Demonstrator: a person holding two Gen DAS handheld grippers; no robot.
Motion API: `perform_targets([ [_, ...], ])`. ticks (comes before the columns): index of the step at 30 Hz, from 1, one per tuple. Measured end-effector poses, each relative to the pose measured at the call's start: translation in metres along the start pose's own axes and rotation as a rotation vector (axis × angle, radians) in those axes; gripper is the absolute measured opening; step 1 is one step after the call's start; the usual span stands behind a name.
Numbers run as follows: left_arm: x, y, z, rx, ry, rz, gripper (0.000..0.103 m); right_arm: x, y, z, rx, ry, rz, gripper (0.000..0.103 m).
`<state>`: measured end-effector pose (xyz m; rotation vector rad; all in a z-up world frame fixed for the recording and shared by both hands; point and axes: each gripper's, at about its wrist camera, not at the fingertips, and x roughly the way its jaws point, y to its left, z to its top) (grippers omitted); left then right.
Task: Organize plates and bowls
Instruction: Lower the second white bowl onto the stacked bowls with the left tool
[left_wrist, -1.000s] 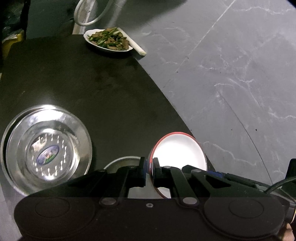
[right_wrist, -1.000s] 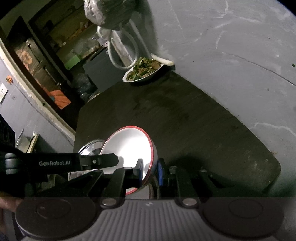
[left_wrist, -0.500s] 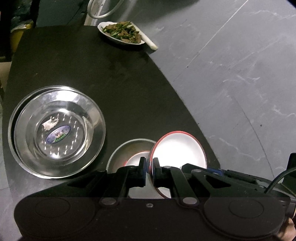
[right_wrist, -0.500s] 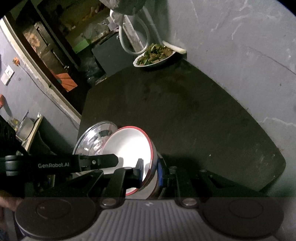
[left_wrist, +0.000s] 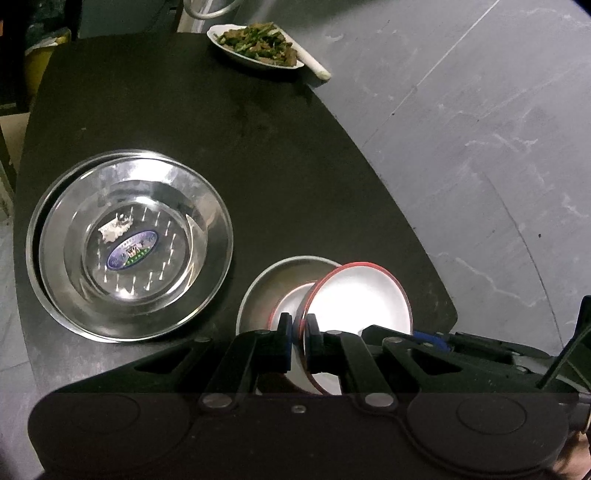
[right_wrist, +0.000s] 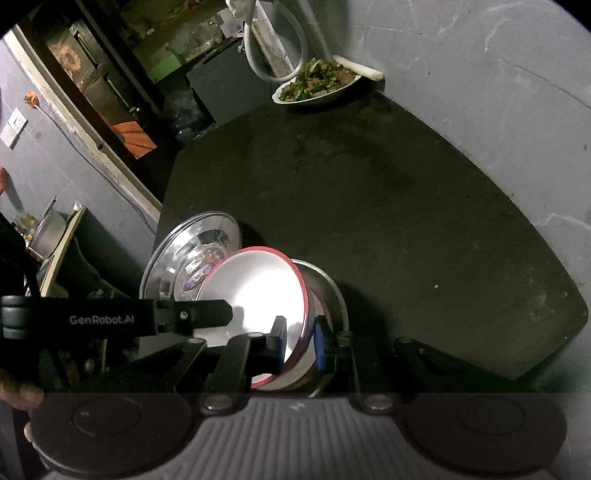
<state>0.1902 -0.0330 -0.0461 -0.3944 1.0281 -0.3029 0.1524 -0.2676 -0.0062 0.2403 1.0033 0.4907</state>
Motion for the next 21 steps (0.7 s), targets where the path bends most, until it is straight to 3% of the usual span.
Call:
perform_targets([
  [21,0.01,0.01,0.001,-0.048,0.055,0.039,0.006,0.019,0.008,0.006,-0.055,0.07,-0.013,0.017],
])
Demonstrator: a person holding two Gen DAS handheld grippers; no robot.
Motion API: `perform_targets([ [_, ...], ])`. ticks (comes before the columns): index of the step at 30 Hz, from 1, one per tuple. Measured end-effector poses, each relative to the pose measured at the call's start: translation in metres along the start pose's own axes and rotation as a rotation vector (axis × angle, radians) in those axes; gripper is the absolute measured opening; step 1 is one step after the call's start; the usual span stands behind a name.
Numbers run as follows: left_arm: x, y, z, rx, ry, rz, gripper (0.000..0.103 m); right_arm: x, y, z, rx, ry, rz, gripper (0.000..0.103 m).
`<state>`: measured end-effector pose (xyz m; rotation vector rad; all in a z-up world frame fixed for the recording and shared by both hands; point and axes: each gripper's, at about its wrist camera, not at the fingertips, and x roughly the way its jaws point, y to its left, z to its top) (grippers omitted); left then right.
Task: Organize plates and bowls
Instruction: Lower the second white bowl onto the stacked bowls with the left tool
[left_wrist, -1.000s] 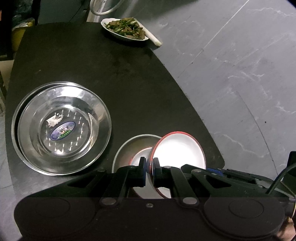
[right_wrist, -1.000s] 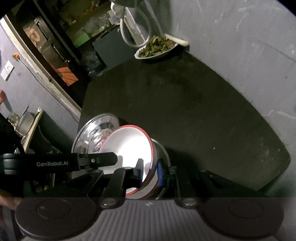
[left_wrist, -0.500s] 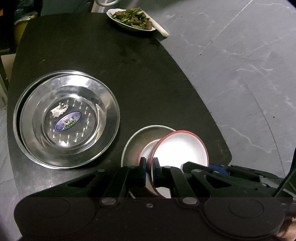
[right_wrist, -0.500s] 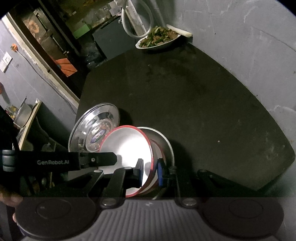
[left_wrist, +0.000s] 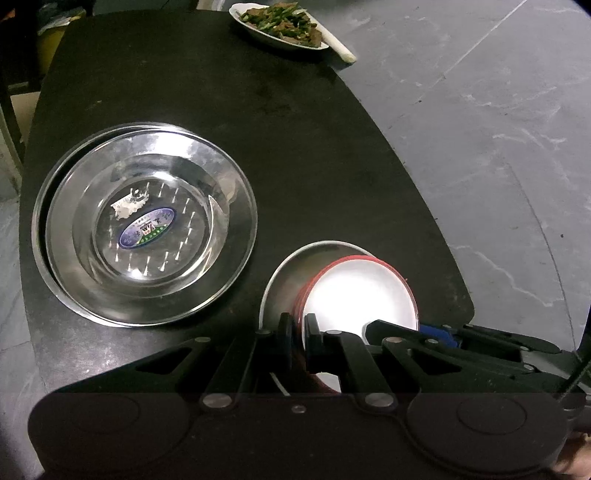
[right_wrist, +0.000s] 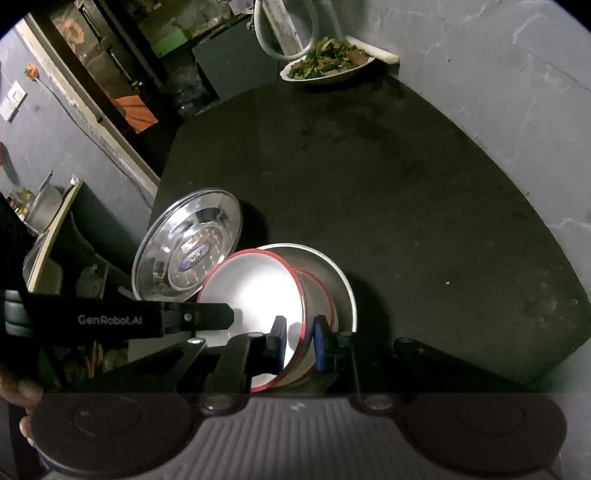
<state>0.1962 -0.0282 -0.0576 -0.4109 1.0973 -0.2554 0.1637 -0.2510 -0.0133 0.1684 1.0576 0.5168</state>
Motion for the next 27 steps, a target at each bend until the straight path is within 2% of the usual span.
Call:
perform_targets([
  [22,0.0071,-0.0053,0.0001,0.01,0.018,0.02,0.006,-0.0033,-0.0005,0.0003,-0.023,0.013,0.022,0.025],
  [27,0.007,-0.0048,-0.0011,0.005,0.016,0.021,0.01,-0.0041,0.0018,0.0001,-0.039,0.015,0.022,0.028],
])
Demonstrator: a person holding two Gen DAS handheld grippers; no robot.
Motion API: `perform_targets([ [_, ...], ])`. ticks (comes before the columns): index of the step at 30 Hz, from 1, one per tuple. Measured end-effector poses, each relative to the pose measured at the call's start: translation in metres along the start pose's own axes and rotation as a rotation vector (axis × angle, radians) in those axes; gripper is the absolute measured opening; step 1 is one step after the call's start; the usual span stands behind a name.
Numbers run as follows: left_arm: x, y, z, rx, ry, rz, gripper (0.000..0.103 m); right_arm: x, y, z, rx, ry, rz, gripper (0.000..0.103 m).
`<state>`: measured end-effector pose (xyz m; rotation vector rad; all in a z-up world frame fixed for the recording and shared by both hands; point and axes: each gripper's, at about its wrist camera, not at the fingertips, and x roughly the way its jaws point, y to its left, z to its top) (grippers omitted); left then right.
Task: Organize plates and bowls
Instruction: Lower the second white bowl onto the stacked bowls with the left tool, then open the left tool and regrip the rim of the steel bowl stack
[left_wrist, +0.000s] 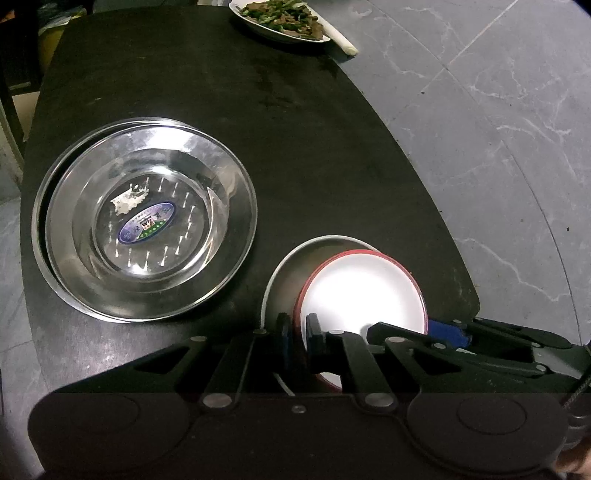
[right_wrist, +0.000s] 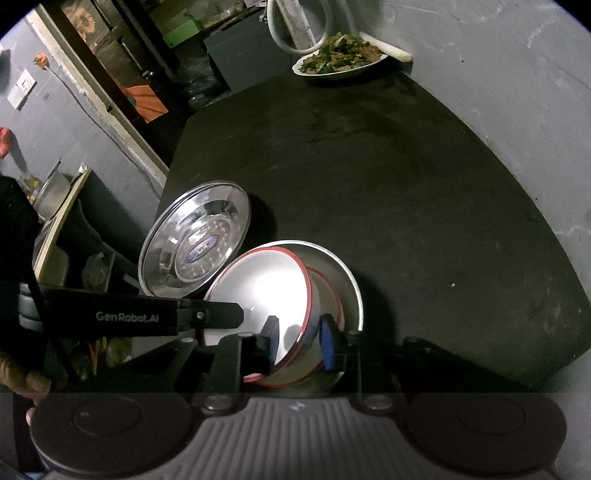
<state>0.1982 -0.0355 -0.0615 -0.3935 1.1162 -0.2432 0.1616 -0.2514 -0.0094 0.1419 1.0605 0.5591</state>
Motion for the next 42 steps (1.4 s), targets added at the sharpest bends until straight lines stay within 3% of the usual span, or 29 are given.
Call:
perform_targets([
  [15,-0.005,-0.001,-0.004,-0.011,-0.024,0.008,0.017,-0.006,0.002,-0.001,-0.035,-0.014,0.001,0.039],
  [20,-0.006,-0.002,-0.005,-0.012,-0.026,0.008,0.018,-0.009,0.003,-0.001,-0.043,-0.022,-0.02,0.053],
  [25,-0.006,-0.006,-0.006,-0.006,-0.032,0.007,0.023,-0.011,0.0,-0.004,-0.033,-0.02,-0.019,0.052],
  [30,-0.011,-0.007,-0.008,-0.005,-0.05,-0.017,0.038,-0.014,0.001,-0.005,-0.033,-0.026,-0.015,0.053],
  [33,-0.015,-0.008,-0.009,-0.01,-0.072,-0.035,0.046,-0.018,0.0,-0.006,-0.031,-0.038,-0.024,0.061],
  [39,-0.023,-0.01,-0.01,-0.006,-0.103,-0.035,0.053,-0.026,-0.006,-0.009,-0.005,-0.062,-0.024,0.066],
  [42,-0.027,-0.01,-0.011,-0.005,-0.117,-0.003,0.073,-0.028,-0.007,-0.01,0.001,-0.07,-0.025,0.068],
])
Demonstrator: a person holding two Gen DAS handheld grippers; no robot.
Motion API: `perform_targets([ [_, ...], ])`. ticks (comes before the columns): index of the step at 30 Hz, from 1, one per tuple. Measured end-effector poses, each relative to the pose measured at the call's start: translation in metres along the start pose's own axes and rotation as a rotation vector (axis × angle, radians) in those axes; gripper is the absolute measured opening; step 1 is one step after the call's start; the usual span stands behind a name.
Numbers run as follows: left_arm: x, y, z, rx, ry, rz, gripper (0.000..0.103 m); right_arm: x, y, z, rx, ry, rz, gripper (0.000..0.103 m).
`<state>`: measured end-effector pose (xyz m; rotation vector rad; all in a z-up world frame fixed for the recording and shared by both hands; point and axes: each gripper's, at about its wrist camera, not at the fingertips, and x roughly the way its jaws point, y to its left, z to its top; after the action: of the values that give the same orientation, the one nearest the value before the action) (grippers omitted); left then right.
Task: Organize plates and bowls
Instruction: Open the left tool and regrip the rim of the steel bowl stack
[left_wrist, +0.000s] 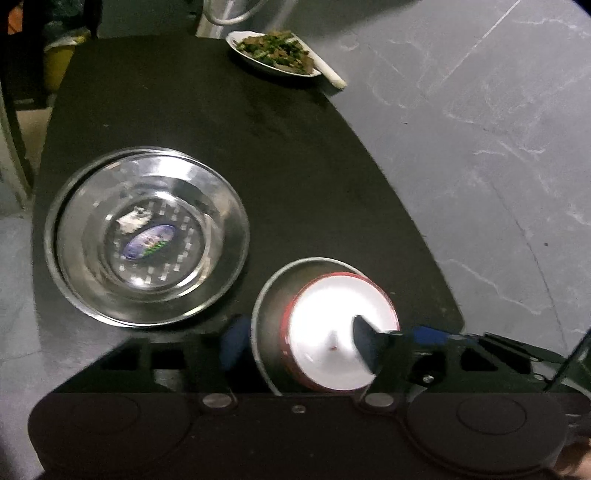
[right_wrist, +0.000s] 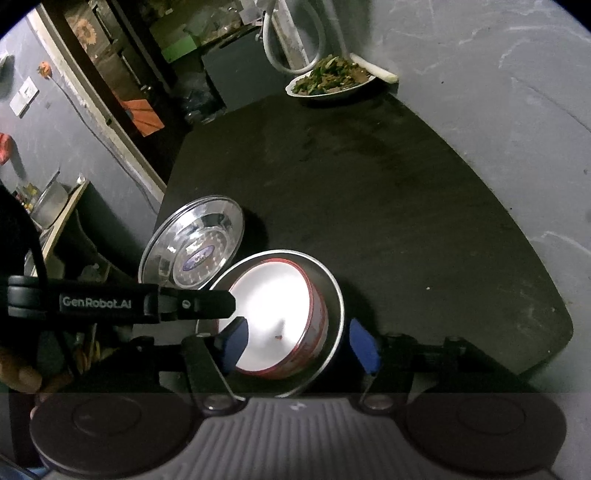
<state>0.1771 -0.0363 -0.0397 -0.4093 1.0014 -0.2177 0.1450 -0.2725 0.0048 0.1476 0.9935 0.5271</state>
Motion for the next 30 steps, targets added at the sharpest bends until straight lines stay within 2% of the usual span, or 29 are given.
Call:
perform_targets([
  [3,-0.004,0.003,0.0,-0.014,-0.015,-0.005,0.076,-0.002,0.0,-0.001,0.0,-0.009,-0.004,0.072],
  [6,-0.012,0.006,0.002,-0.017,-0.045,0.003,0.089,-0.007,-0.001,-0.001,0.007,-0.027,-0.007,0.082],
  [7,-0.016,0.008,0.002,-0.017,-0.06,0.006,0.09,-0.009,-0.002,-0.001,0.009,-0.036,-0.009,0.087],
  [9,-0.023,0.011,0.002,-0.022,-0.08,0.019,0.102,-0.013,-0.005,0.0,0.018,-0.051,-0.016,0.092],
  [11,-0.027,0.015,0.001,-0.028,-0.09,0.054,0.102,-0.017,-0.01,0.0,0.034,-0.062,-0.024,0.102],
  [13,-0.029,0.02,-0.001,-0.034,-0.078,0.086,0.102,-0.018,-0.015,0.0,0.047,-0.064,-0.035,0.103],
  [24,-0.013,0.039,-0.014,-0.079,0.042,0.136,0.102,-0.017,-0.031,-0.007,0.038,-0.035,-0.18,0.103],
  [30,-0.001,0.041,-0.019,-0.091,0.094,0.145,0.102,-0.01,-0.035,-0.009,0.03,0.007,-0.204,0.103],
])
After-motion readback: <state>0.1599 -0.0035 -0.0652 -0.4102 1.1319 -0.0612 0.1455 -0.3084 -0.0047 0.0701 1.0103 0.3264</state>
